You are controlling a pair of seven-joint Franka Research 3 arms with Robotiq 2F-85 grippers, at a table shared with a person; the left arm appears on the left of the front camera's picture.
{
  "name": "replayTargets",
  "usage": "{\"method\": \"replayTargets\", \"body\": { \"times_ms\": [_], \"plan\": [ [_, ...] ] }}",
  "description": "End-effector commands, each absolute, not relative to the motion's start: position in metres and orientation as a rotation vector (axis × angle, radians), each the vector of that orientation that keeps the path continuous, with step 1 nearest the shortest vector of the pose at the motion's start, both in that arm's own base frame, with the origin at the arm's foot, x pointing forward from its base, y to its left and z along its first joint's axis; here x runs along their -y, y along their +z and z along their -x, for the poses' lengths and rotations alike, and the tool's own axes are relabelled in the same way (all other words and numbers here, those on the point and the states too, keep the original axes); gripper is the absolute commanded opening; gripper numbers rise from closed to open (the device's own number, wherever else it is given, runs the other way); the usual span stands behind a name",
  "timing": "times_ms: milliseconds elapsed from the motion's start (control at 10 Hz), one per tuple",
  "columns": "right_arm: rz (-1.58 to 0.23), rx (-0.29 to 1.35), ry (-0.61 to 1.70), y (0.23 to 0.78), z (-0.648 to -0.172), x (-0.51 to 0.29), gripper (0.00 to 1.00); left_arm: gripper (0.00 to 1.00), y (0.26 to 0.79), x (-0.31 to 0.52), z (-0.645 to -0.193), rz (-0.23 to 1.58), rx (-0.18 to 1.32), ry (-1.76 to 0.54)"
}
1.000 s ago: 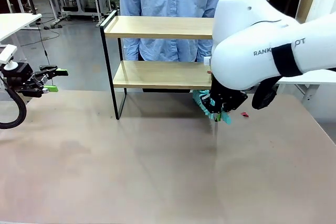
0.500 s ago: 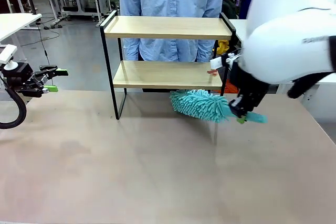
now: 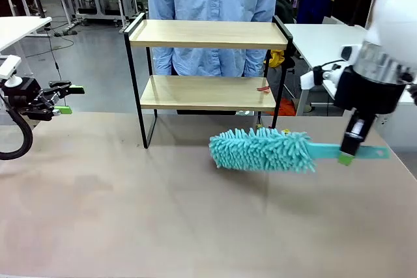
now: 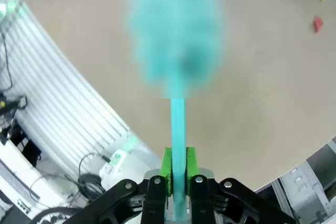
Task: Clean the shelf.
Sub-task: Clean the specific section of the Shelf indicated by the human with the Duster.
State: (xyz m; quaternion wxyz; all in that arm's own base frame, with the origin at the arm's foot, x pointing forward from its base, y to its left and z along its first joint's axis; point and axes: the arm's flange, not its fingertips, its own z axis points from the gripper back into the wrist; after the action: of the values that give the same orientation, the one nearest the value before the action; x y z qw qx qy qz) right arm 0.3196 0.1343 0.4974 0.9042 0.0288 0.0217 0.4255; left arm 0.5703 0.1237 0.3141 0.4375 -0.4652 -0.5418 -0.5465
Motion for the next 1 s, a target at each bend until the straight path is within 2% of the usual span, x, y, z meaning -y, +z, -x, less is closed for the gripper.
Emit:
{"method": "replayTargets", "body": {
  "times_ms": [0,300,500,900],
  "plan": [
    [-0.063,-0.036,0.985,0.498,-0.283,-0.116,0.13,1.0,0.318,-0.123,-0.569,1.158,1.349,-1.363],
    [-0.067,-0.019,1.043,0.496,-0.251,-0.083,0.13,1.0,0.318,-0.123,-0.569,1.158,1.349,-1.363],
    [-0.099,0.001,0.987,0.491,-0.262,-0.082,0.13,1.0,0.318,-0.123,-0.569,1.158,1.349,-1.363],
    [-0.068,-0.031,1.014,0.5,-0.254,-0.091,0.13,1.0,0.318,-0.123,-0.569,1.158,1.349,-1.363]
  ]
}}
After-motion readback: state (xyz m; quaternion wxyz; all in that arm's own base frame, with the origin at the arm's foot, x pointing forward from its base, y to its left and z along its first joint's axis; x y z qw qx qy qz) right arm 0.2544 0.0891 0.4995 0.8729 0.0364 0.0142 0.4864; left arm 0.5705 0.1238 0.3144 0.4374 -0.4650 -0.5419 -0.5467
